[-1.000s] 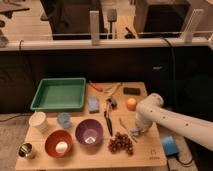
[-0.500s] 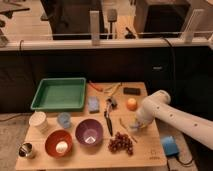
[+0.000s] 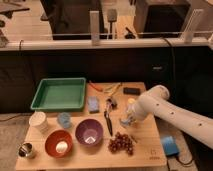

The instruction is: Wipe red bowl with towel

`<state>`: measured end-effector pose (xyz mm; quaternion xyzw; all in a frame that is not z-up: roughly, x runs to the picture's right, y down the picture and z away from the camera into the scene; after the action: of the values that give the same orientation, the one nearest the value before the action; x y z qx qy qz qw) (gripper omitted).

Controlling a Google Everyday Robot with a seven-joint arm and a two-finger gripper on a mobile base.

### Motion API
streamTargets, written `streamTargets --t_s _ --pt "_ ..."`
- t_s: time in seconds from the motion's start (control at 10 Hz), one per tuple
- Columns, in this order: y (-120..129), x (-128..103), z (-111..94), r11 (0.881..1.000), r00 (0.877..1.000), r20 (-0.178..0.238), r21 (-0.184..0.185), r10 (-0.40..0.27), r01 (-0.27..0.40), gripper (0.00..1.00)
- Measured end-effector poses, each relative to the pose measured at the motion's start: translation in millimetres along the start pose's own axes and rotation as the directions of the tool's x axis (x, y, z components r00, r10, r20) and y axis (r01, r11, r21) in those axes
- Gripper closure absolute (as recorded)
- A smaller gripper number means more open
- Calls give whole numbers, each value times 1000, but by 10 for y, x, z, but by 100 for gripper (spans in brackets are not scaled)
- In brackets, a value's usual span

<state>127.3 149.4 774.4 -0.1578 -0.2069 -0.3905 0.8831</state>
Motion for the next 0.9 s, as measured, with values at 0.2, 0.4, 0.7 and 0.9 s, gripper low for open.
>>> streamTargets --t_s 0.2,0.4,0.7,0.9 --pt "-242 -268 -7 996 996 5 14 -87 87 100" --pt "-477 -542 -9 985 986 8 23 -169 169 100" --pt "-810 -967 -77 952 953 16 46 -303 302 100" --pt "-959 -1180 -124 923 924 21 65 -382 380 100"
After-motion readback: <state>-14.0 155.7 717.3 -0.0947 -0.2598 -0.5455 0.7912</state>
